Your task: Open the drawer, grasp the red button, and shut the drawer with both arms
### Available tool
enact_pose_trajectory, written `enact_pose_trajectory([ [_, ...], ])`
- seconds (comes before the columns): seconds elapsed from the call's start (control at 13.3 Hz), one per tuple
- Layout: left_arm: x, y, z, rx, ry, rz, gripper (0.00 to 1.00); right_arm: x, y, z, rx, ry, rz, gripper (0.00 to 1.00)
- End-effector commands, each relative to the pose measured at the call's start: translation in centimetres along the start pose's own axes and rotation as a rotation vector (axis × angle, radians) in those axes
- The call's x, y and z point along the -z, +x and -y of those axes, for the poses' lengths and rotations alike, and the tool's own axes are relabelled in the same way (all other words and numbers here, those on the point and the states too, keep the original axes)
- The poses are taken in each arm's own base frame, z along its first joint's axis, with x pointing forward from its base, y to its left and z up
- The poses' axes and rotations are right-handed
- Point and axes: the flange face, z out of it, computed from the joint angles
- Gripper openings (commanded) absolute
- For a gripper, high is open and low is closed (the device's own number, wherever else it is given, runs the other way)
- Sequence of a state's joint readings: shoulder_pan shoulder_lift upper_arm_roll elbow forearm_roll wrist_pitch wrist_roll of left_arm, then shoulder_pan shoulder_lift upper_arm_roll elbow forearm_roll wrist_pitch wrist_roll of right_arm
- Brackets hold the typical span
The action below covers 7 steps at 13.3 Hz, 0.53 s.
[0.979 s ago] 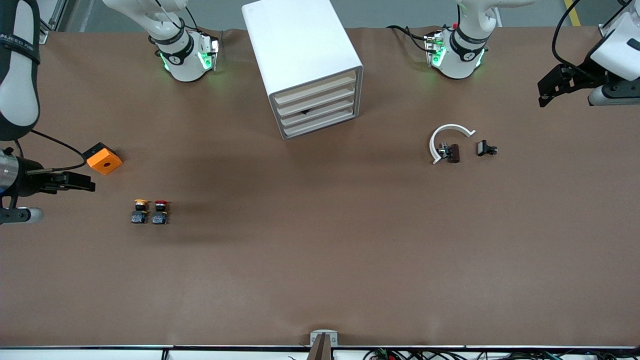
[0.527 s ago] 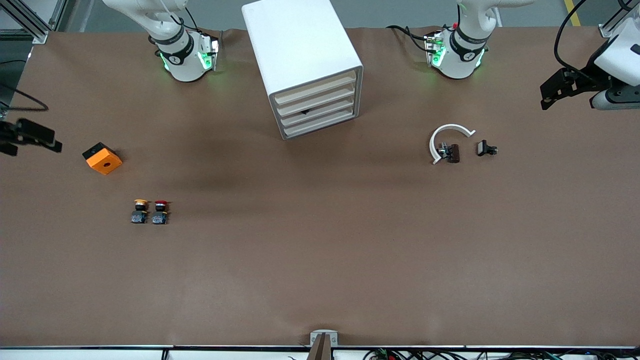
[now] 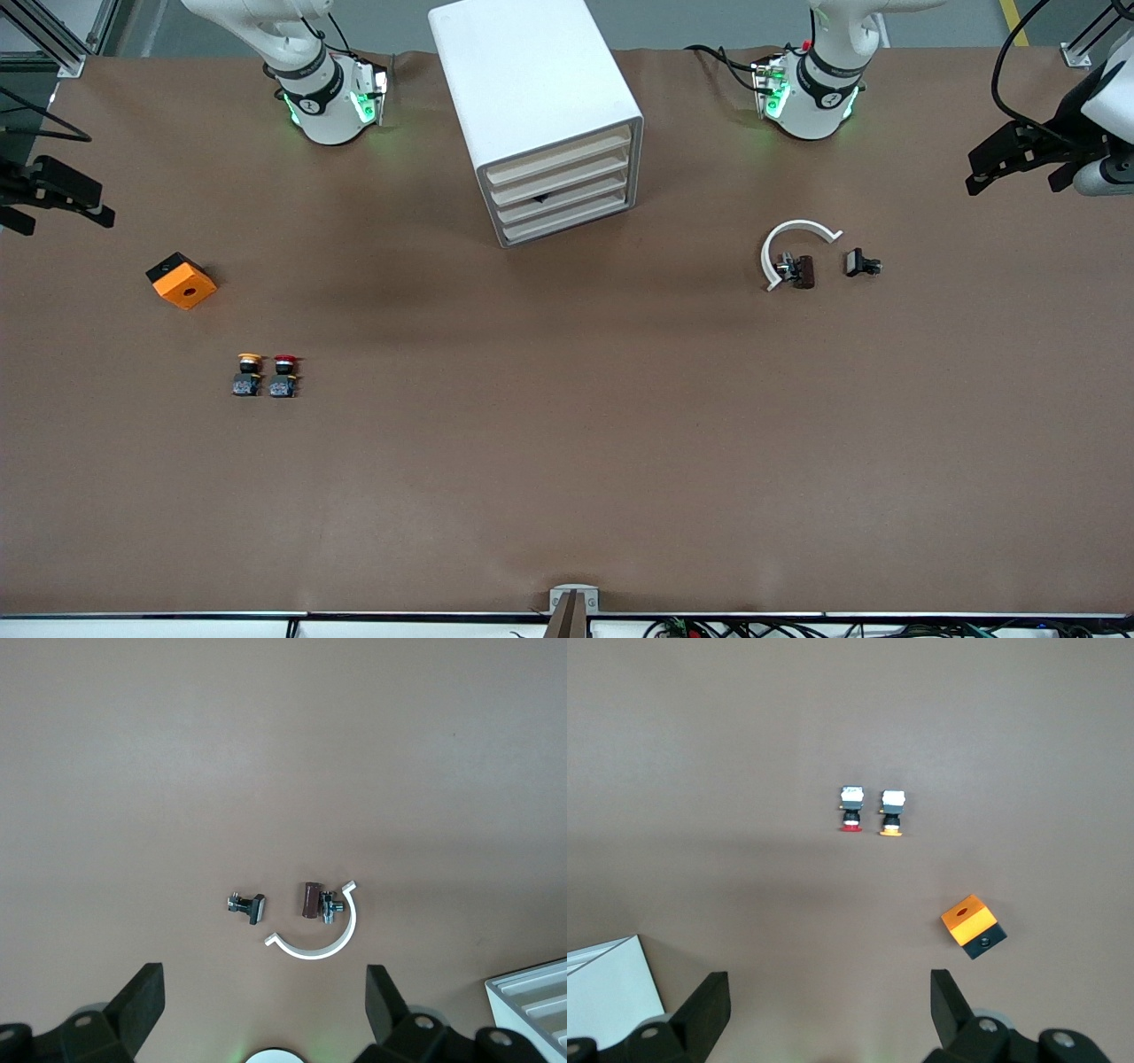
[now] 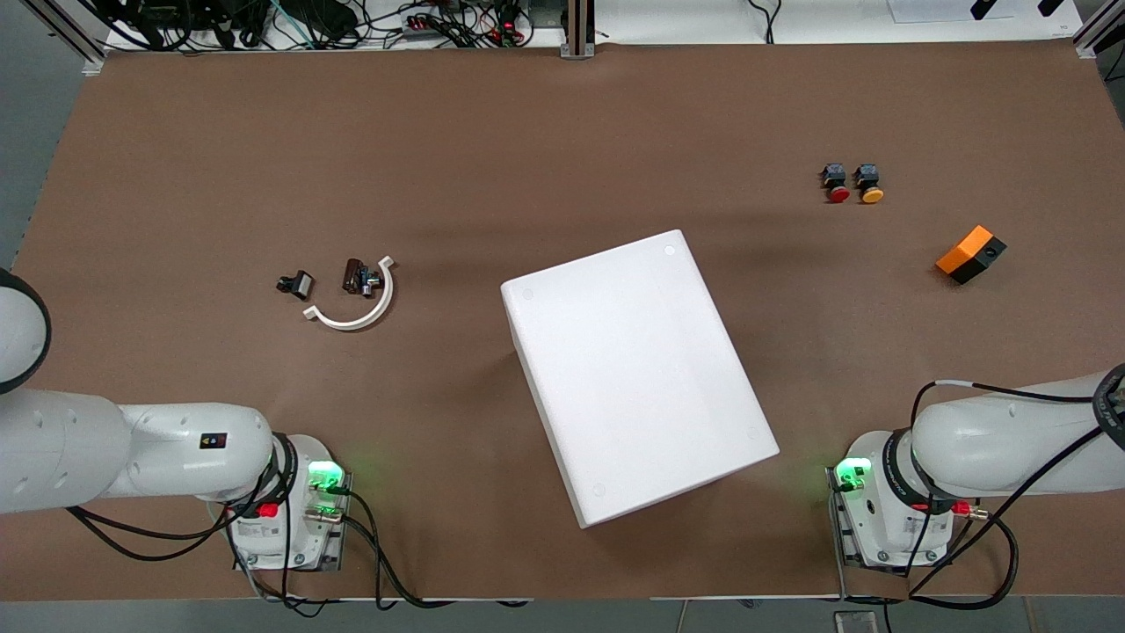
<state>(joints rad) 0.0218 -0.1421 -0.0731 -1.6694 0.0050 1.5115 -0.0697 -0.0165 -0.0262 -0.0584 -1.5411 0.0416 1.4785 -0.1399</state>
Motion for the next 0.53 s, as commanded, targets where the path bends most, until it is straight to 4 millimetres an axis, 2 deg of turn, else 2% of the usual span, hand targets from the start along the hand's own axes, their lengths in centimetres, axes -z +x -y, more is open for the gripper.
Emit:
enact_pose_trajectory([
  [0.0,0.60,-0.49,-0.46,-0.020,-0.007,-0.012,1.00,0.03,-1.62,0.74,-0.020,-0.005,-0.012,1.00],
  [0.45,1.27,0.43,-0.72,-0.023,0.002,-0.027,1.00,0.06,-1.84,0.47,-0.025,-0.001,-0.006,1.00],
])
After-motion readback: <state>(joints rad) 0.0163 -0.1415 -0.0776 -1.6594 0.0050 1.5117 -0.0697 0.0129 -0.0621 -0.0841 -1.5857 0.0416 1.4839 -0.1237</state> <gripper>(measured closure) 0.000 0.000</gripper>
